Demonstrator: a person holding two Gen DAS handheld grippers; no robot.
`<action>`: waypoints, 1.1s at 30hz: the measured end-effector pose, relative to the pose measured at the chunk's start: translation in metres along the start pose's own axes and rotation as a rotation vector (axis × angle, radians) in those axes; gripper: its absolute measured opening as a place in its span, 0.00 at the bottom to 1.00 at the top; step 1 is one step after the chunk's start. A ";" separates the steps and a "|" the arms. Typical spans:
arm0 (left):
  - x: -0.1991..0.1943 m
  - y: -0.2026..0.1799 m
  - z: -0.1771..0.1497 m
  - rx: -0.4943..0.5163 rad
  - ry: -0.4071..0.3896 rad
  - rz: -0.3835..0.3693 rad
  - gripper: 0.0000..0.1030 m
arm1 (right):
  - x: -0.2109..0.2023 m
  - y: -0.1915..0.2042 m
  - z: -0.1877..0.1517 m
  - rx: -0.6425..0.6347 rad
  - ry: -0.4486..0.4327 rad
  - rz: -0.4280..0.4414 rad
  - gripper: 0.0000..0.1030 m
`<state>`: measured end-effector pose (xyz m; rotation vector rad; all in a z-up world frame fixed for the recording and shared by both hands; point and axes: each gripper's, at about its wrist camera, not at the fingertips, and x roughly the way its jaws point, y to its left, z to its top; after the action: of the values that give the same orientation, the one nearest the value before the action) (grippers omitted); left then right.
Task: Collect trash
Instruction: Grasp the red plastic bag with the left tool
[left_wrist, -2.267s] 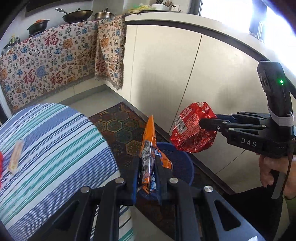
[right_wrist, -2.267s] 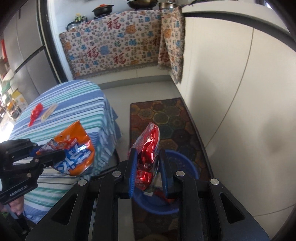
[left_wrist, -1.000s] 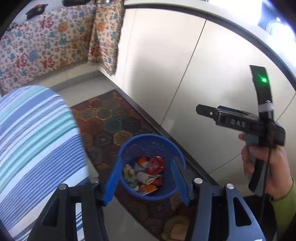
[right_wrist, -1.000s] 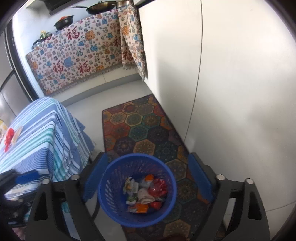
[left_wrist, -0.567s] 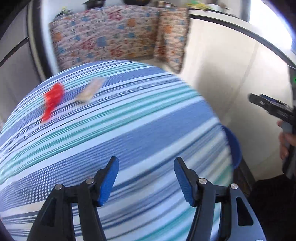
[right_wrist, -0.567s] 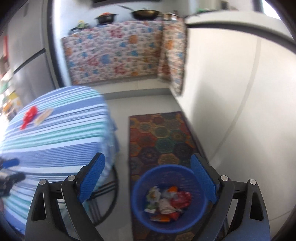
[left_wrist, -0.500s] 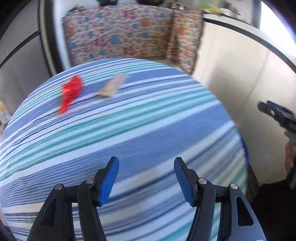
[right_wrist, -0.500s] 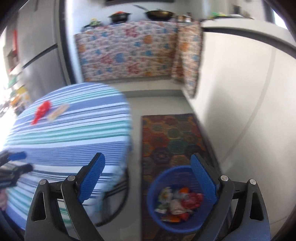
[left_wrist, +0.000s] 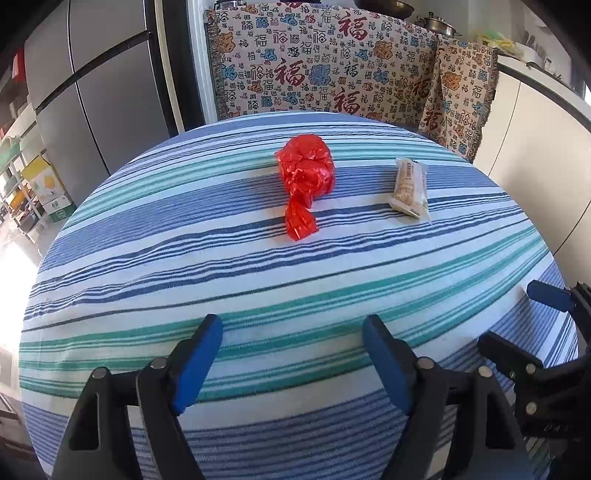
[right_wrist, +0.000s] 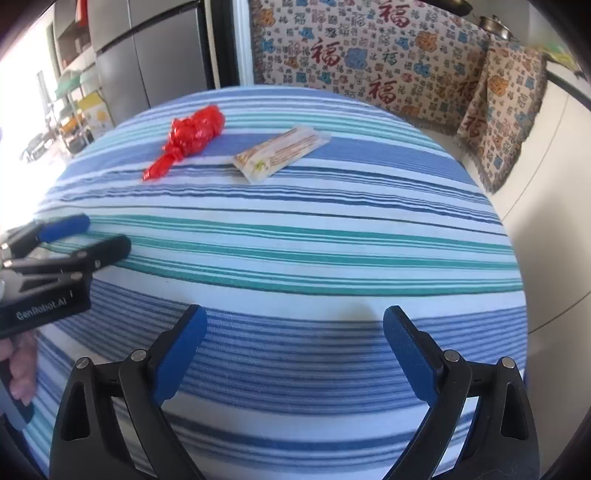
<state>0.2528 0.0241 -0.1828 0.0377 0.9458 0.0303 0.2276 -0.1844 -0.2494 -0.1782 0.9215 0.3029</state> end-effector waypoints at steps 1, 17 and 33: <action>0.004 0.001 0.005 -0.001 0.002 0.003 0.84 | 0.002 0.001 0.001 0.004 0.001 -0.004 0.96; 0.071 -0.023 0.094 0.076 -0.007 -0.067 0.64 | 0.002 -0.005 0.001 0.014 0.014 0.029 1.00; -0.002 0.012 0.007 -0.021 0.008 0.026 0.54 | 0.002 -0.006 0.000 0.005 0.013 0.042 1.00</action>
<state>0.2569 0.0354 -0.1768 0.0304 0.9533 0.0647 0.2306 -0.1901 -0.2505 -0.1568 0.9392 0.3389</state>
